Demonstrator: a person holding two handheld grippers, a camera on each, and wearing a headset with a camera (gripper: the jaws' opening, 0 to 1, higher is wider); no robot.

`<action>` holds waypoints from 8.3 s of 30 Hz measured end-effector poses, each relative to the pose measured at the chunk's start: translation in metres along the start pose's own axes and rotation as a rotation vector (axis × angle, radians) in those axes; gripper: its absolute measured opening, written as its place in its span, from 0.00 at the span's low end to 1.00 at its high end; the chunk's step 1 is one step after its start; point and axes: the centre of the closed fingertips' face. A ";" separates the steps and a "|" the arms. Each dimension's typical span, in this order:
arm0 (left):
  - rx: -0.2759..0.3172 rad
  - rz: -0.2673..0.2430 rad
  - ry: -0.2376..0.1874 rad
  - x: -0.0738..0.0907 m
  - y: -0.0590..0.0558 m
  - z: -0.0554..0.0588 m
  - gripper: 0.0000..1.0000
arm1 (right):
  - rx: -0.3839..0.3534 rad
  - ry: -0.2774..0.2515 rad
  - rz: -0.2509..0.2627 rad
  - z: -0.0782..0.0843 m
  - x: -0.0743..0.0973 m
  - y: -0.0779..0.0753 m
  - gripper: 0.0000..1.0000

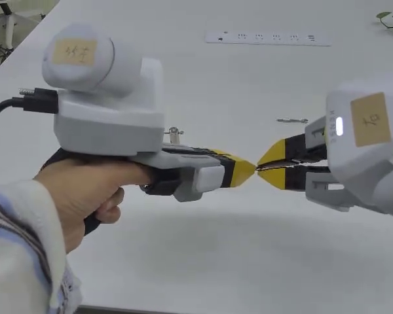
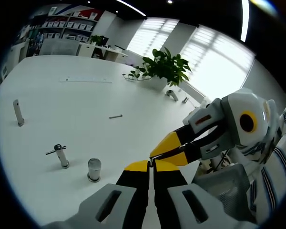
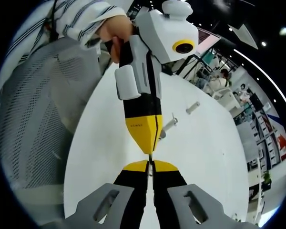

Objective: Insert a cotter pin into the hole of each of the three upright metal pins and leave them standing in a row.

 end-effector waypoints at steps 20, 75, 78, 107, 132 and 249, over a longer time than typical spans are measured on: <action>-0.194 0.077 0.005 0.018 -0.011 0.005 0.00 | -0.322 -0.134 -0.160 -0.003 0.018 0.014 0.22; -0.537 0.328 0.065 0.027 -0.037 0.029 0.01 | -0.373 -0.162 -0.421 -0.016 0.027 0.051 0.04; -0.527 0.325 0.074 0.026 -0.036 0.031 0.01 | -0.388 -0.153 -0.415 -0.015 0.026 0.051 0.04; -0.433 0.182 0.050 0.027 -0.002 0.025 0.19 | -0.449 -0.139 -0.338 -0.002 0.013 0.036 0.03; -0.349 -0.059 0.034 0.016 0.076 0.029 0.30 | -0.533 -0.075 -0.204 0.017 -0.012 0.009 0.03; -0.355 -0.118 -0.042 -0.023 0.094 0.037 0.12 | -0.604 -0.128 -0.152 0.010 -0.063 -0.007 0.09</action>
Point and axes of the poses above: the centre of the closed fingertips' face, and the gripper's own axes: x roughly backward along the fingers, y roughly to its left, z roughly out of its underside, and after that the axes turned 4 degrees about -y, right-handed
